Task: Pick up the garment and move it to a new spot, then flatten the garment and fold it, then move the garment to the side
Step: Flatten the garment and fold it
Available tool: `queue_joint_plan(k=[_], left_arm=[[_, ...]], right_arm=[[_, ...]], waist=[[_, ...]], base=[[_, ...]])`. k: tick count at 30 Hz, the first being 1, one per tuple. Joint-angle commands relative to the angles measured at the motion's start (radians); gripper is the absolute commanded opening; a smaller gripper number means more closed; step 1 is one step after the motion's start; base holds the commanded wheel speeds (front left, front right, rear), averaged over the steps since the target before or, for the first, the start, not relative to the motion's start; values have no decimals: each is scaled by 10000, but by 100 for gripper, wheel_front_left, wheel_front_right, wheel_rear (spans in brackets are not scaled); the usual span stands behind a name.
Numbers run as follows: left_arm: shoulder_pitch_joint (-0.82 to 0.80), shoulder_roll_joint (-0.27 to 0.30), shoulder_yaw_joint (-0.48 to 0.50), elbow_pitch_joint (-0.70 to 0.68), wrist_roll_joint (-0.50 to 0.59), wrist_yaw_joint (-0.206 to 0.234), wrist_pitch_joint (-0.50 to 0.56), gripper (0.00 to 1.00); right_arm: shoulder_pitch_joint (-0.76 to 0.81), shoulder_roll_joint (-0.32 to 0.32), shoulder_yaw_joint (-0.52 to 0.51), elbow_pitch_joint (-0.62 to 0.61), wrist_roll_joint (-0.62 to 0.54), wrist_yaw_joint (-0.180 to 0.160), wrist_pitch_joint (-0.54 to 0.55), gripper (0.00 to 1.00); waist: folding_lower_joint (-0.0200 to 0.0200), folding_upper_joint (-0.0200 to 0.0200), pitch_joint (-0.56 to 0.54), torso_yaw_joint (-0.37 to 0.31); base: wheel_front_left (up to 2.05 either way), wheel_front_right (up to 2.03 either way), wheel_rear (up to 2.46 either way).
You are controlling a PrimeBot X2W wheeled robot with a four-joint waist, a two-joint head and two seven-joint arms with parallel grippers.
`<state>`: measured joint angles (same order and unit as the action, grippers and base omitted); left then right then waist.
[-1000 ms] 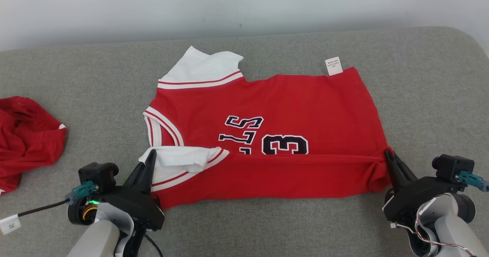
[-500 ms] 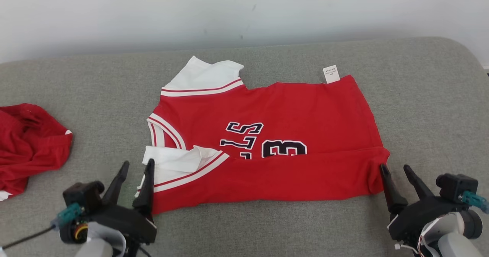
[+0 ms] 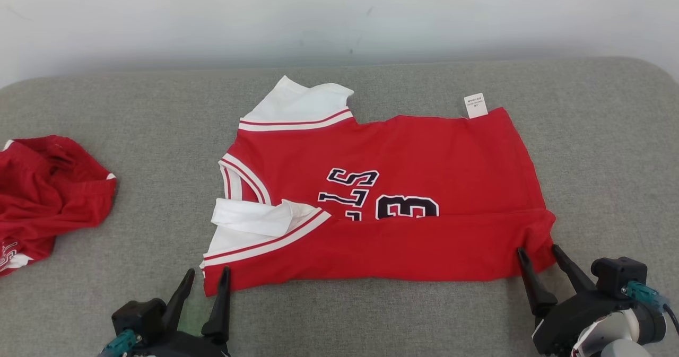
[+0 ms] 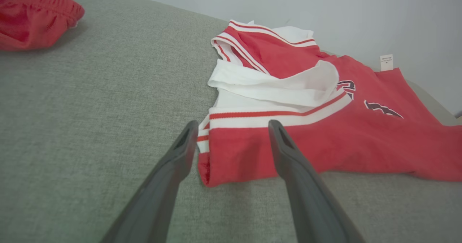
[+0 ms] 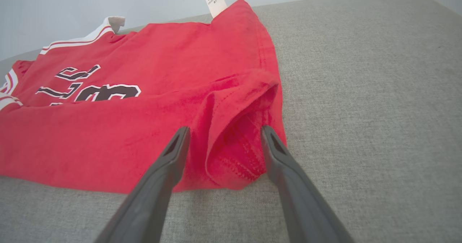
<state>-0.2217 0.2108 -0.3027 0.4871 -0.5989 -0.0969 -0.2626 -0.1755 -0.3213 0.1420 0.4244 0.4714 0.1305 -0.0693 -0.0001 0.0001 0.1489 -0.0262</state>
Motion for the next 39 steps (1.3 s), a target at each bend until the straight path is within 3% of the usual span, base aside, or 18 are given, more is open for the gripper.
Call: queue_joint_plan(k=[1,8,22,23,24,25,33,39], left_arm=[[131,5,30,-1,145,5,-29,100],[211,-90,65,379,563,-55,-30,100],[-368,-334,51,1386,1060,-251,-30,100],[-434,-351,13,1485,1018,-258,-30,32],[-486,-370,-41,1613,988,-256,-31,0],[-498,-384,-104,1729,970,-282,-29,0],[-233,-315,21,2000,765,-320,-31,0],[566,-220,349,1544,732,-312,-31,0]], right_arm=[[128,-29,-1,-69,-92,10,10,100],[257,-344,-60,42,-851,10,110,100],[-729,-132,218,1577,-1194,10,219,100],[-772,-123,241,1692,-1134,10,215,55],[-823,-113,289,1796,-1089,10,184,27],[-854,-117,316,1882,-1019,10,123,0],[-496,-187,267,2202,-390,10,-576,0],[409,-403,132,1571,330,-3,-617,0]], waist=[[1,-1,-32,39],[1,-1,-88,56],[1,-1,23,53],[1,-1,27,60],[1,-1,26,61],[1,-1,16,63],[1,-1,-394,79],[1,-1,-858,-117]], base=[[0,0,0],[0,0,0],[0,0,0],[0,0,0],[0,0,0],[0,0,0],[0,0,0],[0,0,0]])
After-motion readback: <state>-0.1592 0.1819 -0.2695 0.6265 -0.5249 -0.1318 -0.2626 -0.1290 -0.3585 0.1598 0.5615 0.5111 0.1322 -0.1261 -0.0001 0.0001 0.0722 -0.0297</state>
